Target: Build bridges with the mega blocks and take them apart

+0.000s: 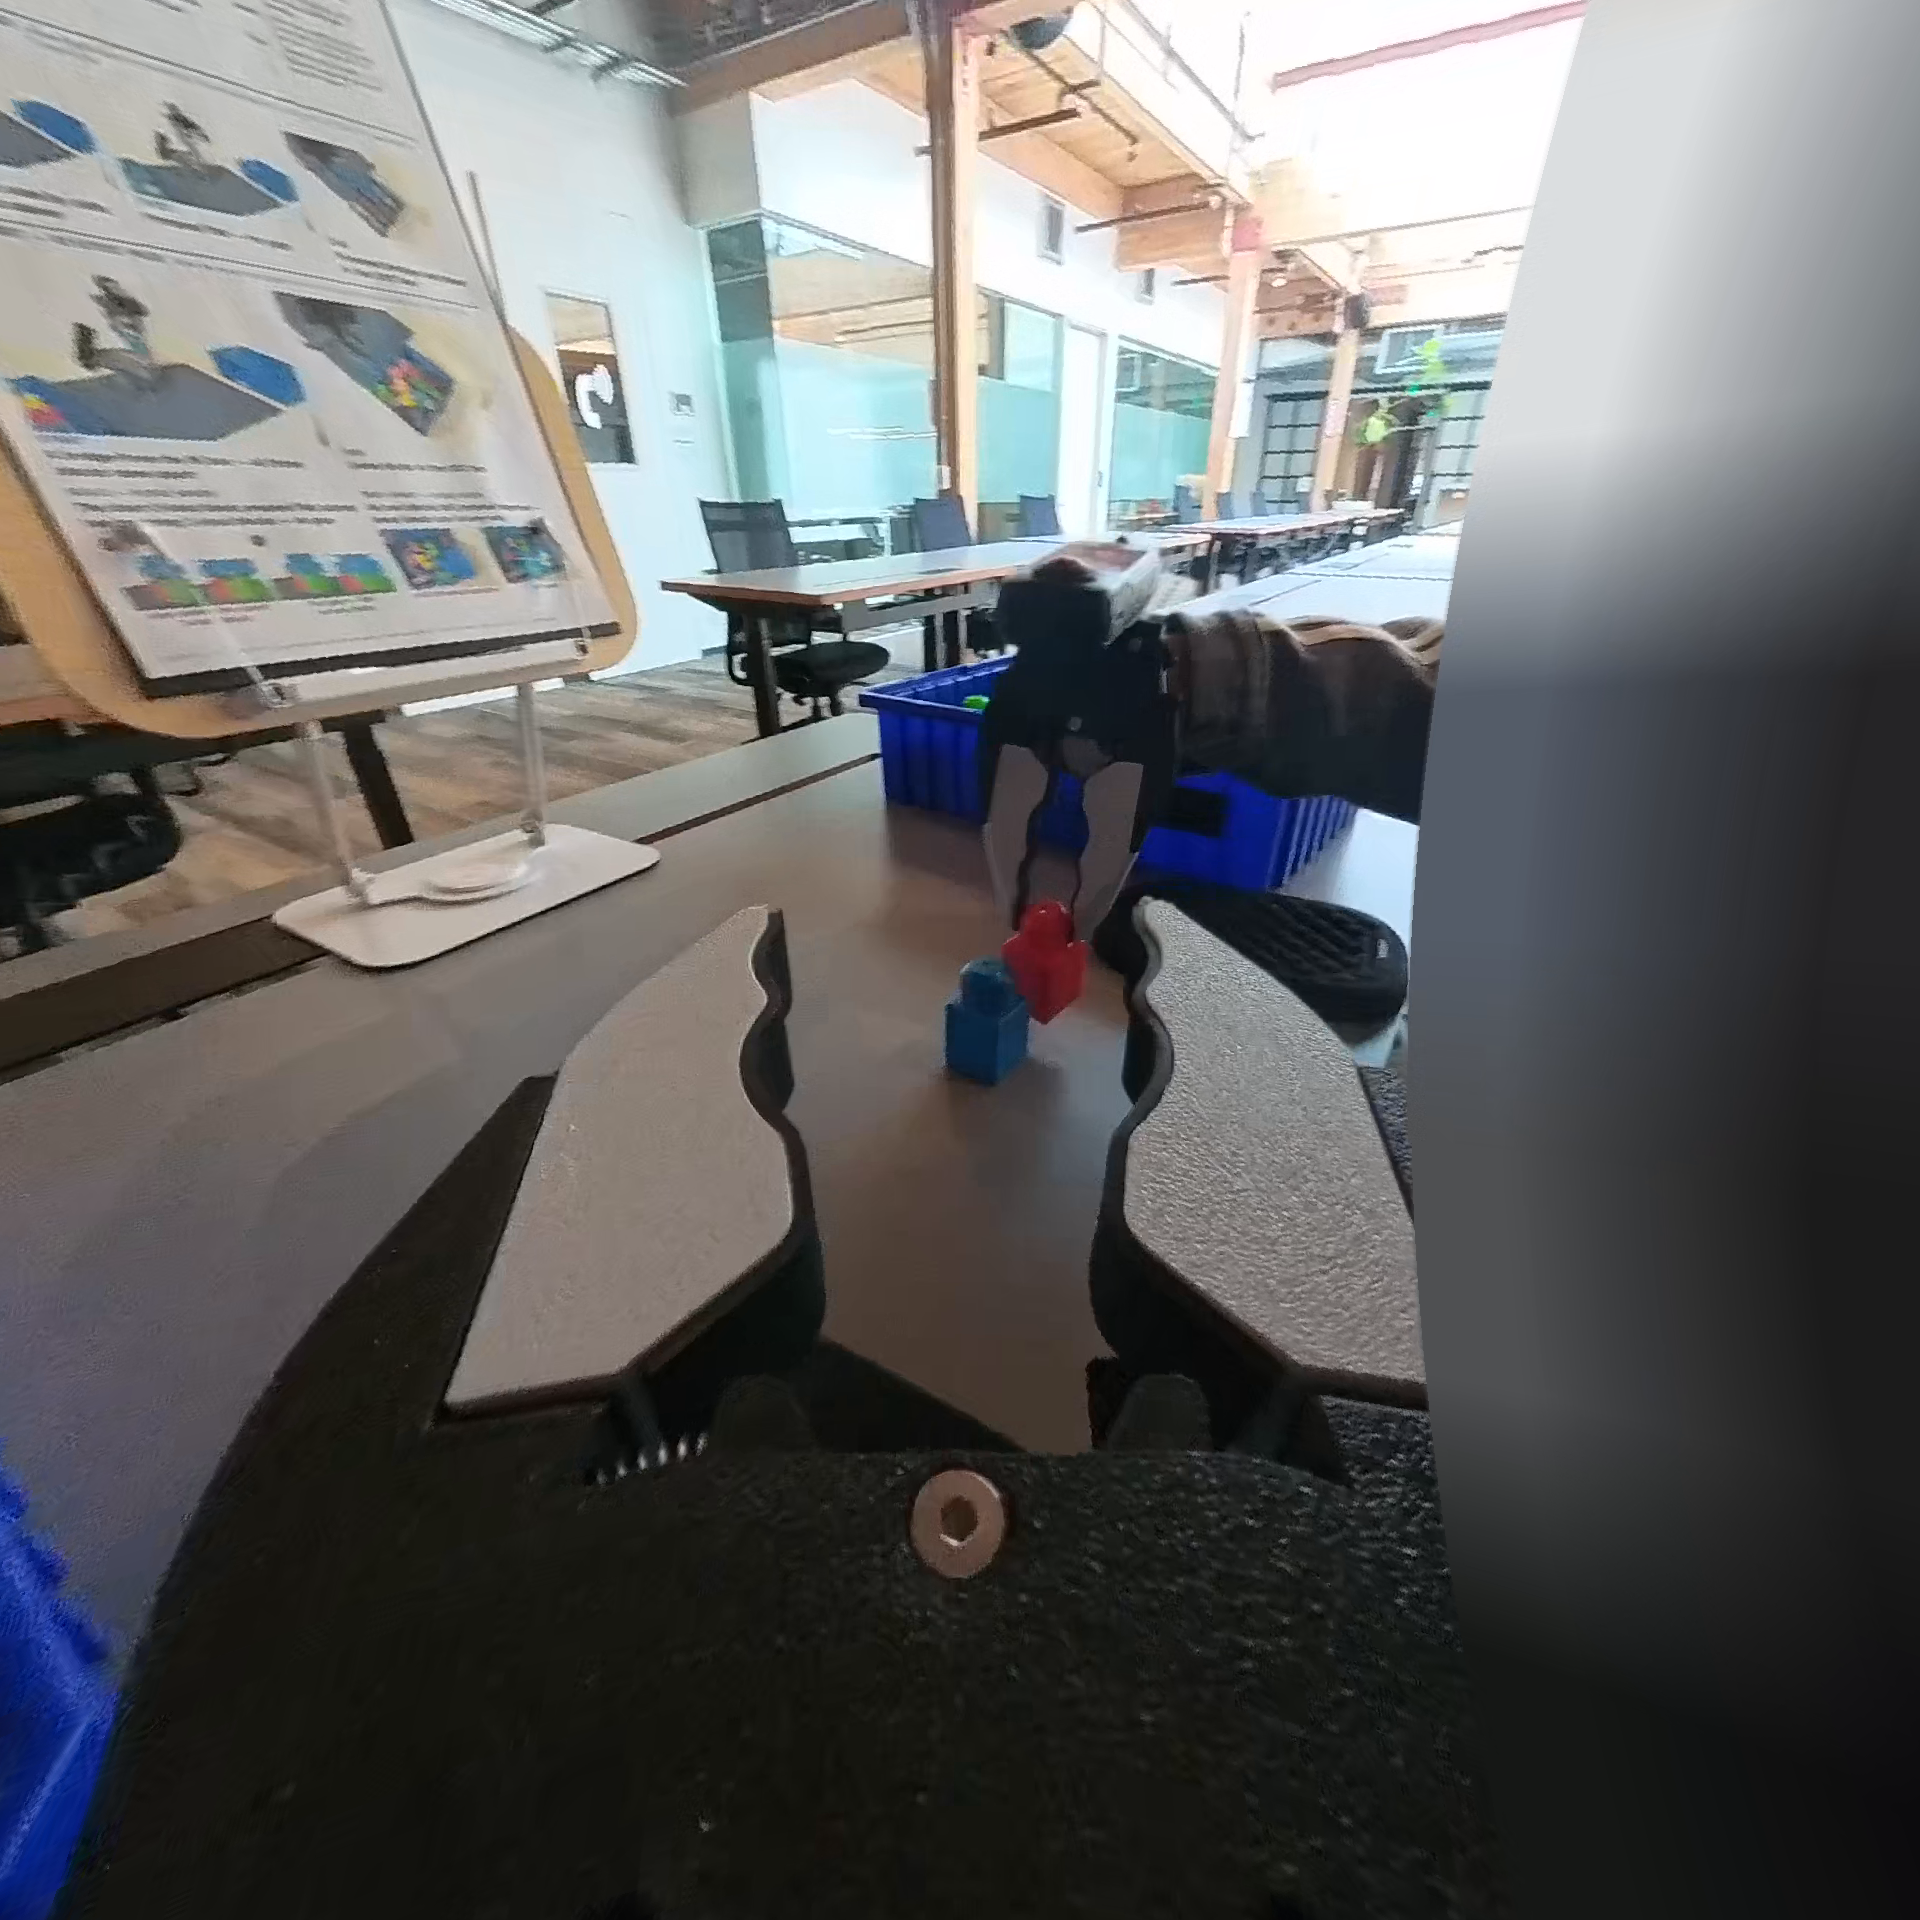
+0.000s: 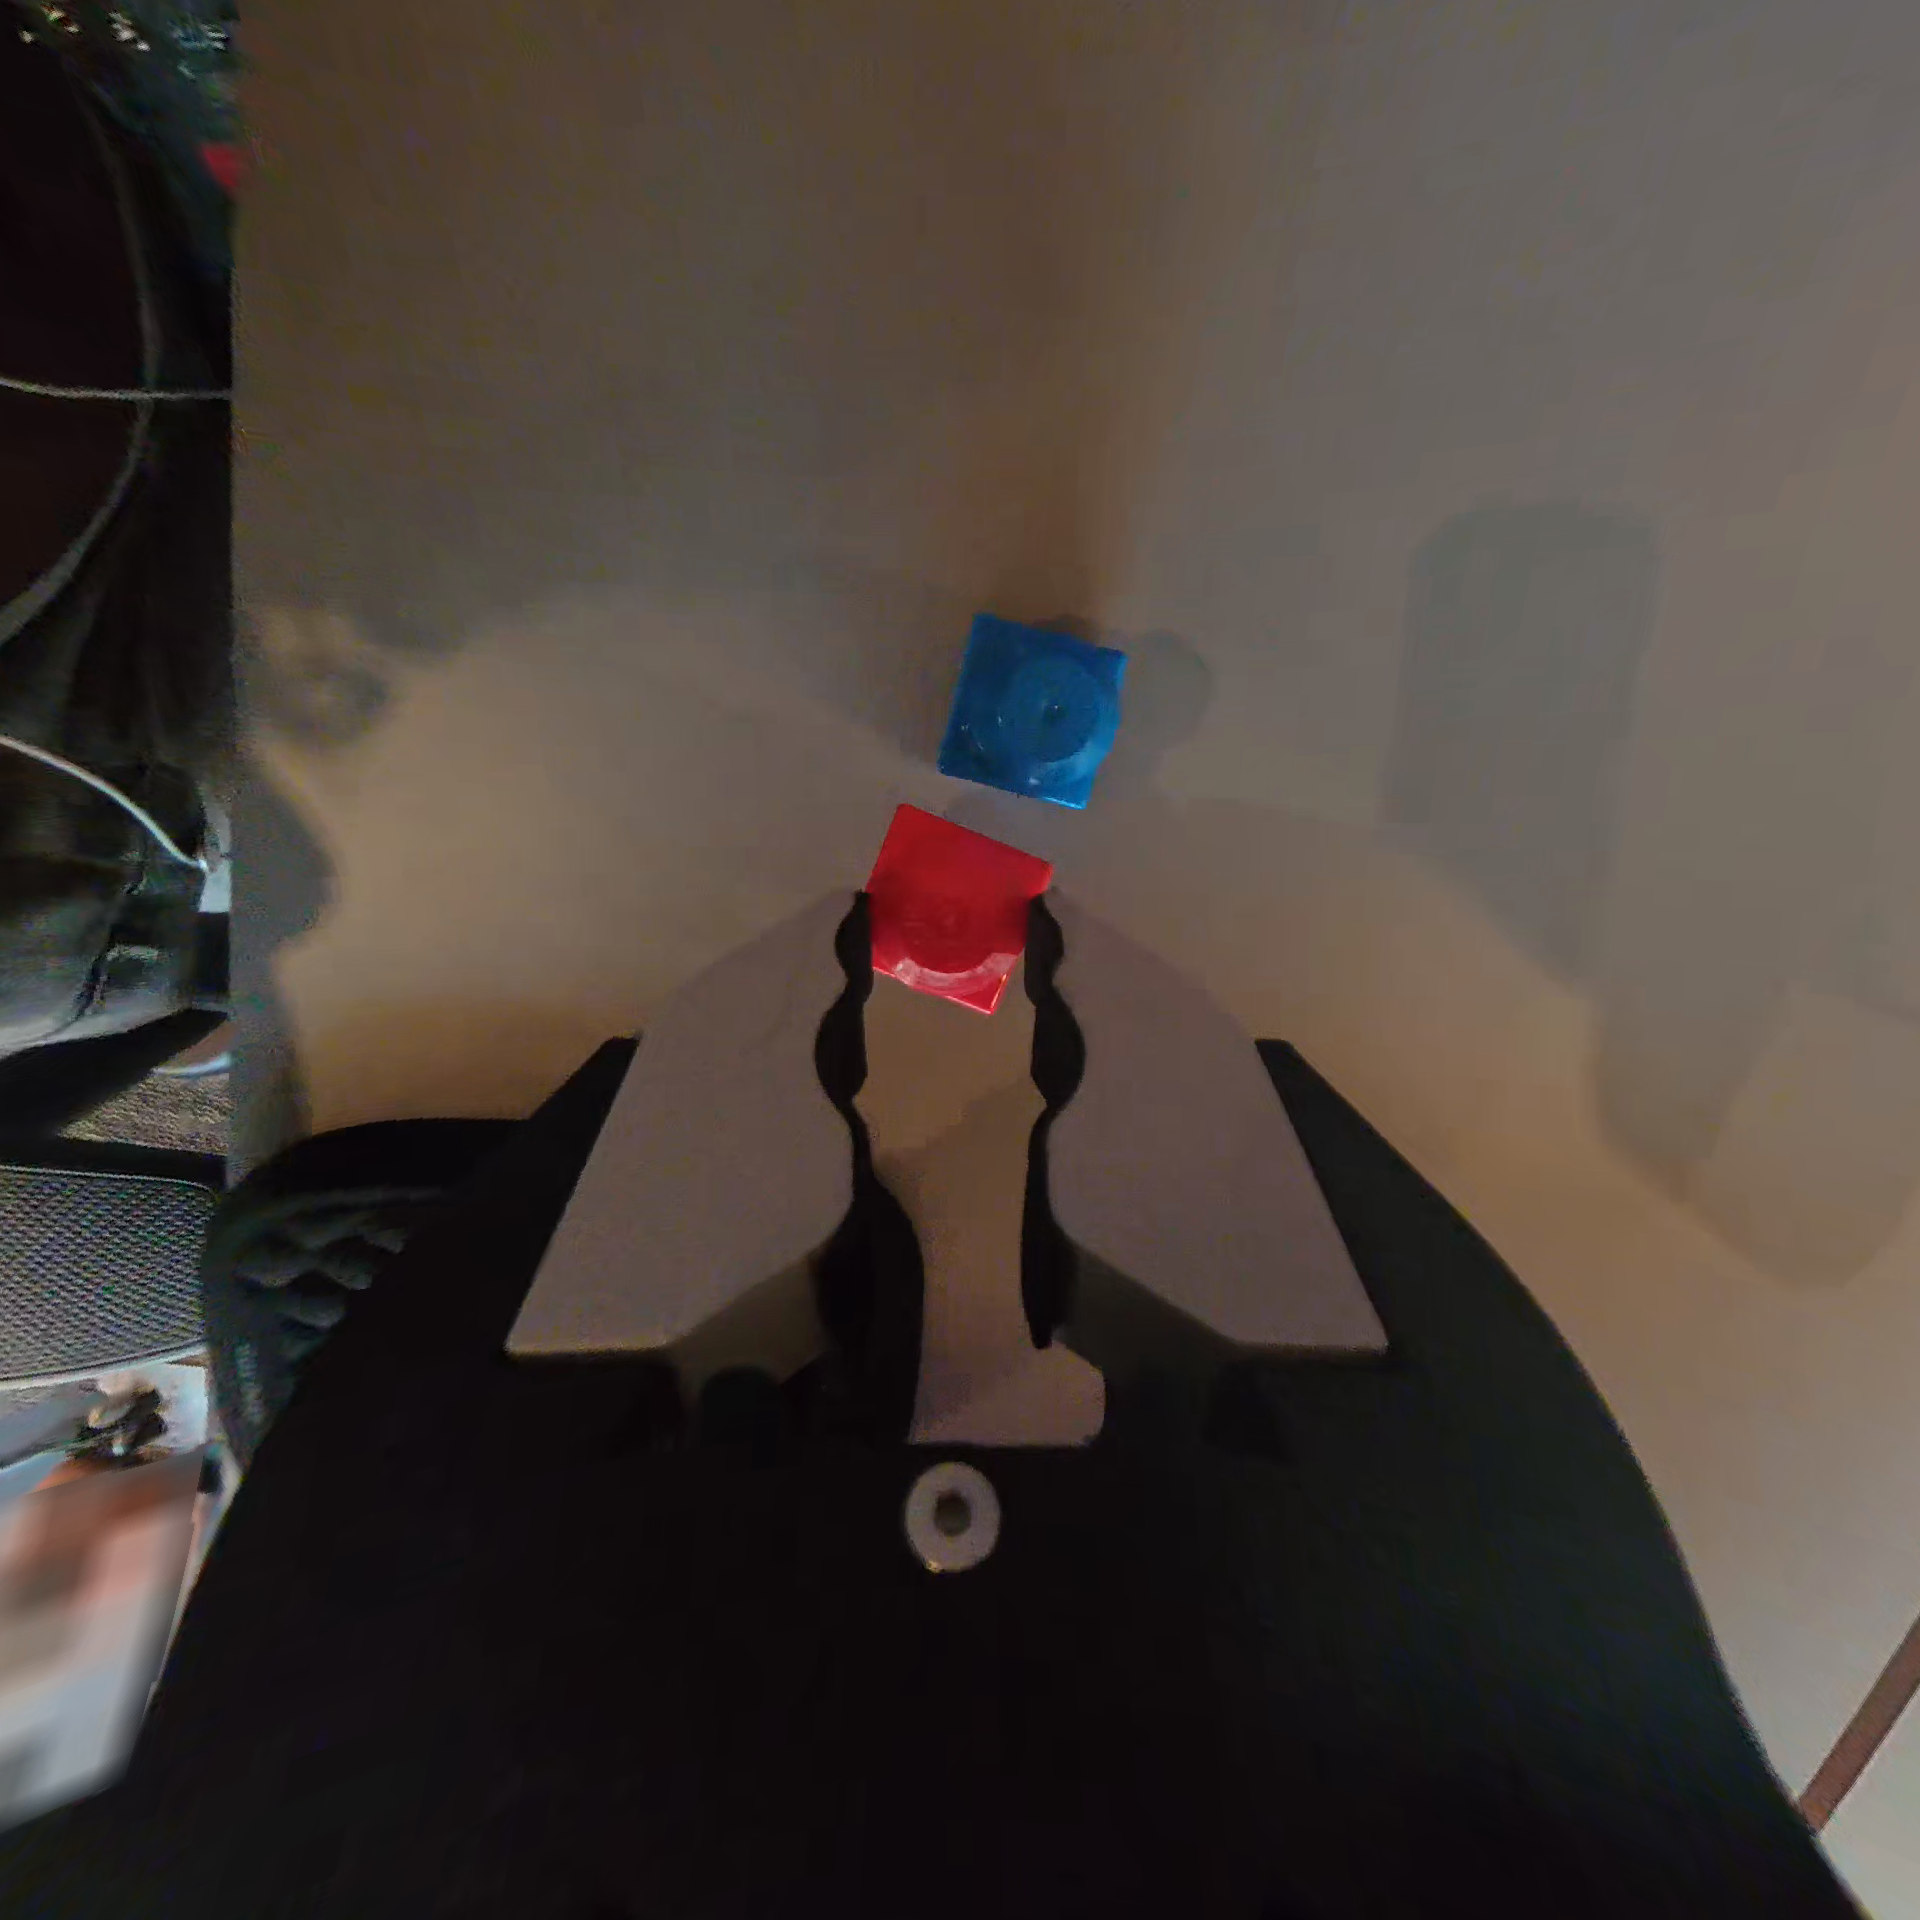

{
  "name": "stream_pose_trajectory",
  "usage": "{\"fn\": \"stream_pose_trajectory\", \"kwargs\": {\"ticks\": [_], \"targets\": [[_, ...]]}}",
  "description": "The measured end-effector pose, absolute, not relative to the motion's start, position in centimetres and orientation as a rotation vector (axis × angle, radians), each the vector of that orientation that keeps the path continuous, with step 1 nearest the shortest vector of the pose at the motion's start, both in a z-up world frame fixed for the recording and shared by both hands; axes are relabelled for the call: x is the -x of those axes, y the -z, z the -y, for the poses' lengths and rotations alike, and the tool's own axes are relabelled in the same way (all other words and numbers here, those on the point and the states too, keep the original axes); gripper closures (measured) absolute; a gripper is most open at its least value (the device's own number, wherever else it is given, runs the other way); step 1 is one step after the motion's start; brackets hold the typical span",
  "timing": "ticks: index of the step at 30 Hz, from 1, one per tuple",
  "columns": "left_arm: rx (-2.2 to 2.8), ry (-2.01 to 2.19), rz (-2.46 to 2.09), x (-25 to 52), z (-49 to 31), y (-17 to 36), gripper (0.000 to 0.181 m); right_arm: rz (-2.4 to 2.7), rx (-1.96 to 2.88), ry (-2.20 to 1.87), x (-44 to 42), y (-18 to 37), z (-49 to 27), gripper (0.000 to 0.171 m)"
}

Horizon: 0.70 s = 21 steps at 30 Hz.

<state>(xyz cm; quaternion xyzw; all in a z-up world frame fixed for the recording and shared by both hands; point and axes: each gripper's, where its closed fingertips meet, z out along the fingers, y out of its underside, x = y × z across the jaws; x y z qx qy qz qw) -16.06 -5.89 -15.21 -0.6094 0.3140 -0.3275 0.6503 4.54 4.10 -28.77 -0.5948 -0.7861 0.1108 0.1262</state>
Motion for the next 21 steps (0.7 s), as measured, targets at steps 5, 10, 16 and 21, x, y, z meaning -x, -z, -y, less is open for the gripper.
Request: {"fn": "stream_pose_trajectory", "kwargs": {"ticks": [5, 10, 16, 21], "targets": [[1.417, 0.665, -0.664, 17.7, 5.7, 15.5, 0.123, 2.361, 1.592, -0.429, -4.2, 29.6, -4.1, 0.143], [1.423, 0.676, -0.621, 18.3, 5.7, 15.7, 0.125, 2.375, 1.574, -0.476, -3.9, 30.2, -4.6, 0.143], [1.444, 0.652, -0.621, 18.7, 5.8, 16.1, 0.128, 2.380, 1.569, -0.525, -3.7, 30.3, -5.0, 0.143], [1.454, 0.639, -0.623, 18.7, 5.7, 16.2, 0.128, 2.372, 1.569, -0.544, -3.7, 30.3, -5.1, 0.143]]}}
